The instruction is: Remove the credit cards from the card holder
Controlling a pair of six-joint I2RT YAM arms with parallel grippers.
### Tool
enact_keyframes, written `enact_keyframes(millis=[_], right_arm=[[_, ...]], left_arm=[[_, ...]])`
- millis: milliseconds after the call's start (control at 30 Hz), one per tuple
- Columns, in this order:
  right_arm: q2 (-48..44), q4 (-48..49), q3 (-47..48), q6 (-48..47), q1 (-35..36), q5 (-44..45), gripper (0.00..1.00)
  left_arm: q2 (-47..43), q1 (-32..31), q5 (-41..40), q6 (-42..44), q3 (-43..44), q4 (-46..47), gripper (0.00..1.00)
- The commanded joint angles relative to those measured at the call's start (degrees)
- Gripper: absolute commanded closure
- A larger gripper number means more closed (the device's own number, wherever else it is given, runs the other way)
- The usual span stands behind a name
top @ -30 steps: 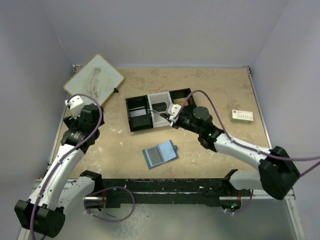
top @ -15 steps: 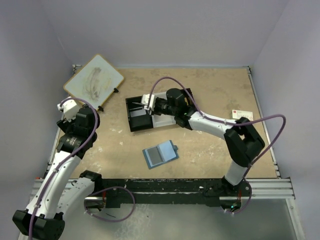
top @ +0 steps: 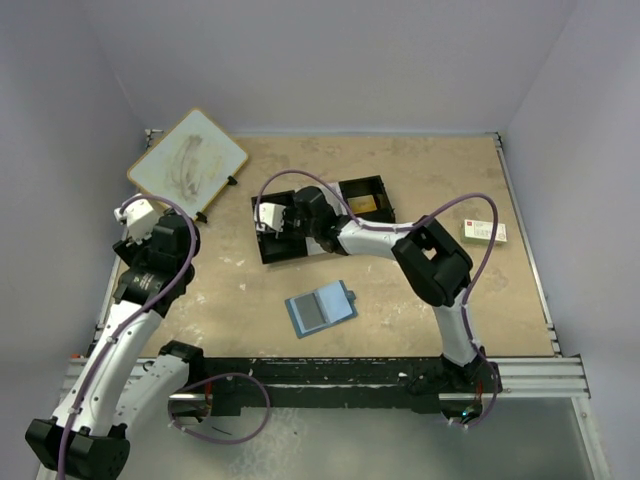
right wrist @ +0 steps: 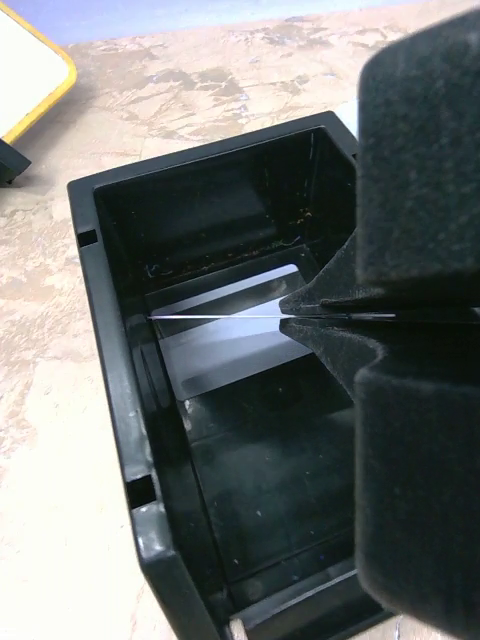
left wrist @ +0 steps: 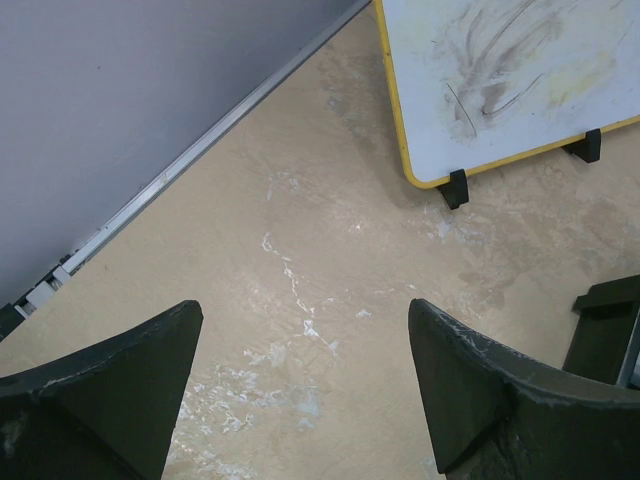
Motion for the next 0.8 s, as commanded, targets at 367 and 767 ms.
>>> enact_keyframes(millis=[367,767], right_arm=[[5.24,-7.98,10.47,-15.04,1.98,11.61,1.0],[9.64,-8.49,14.24,-18.22,3.53,17.62,0.9]], left_arm=[[1.11,0.92,-0.01,0.23,1.44,1.22,0.18],[-0.41,1.05,-0.04,0.27,1.17,1.55,0.18]])
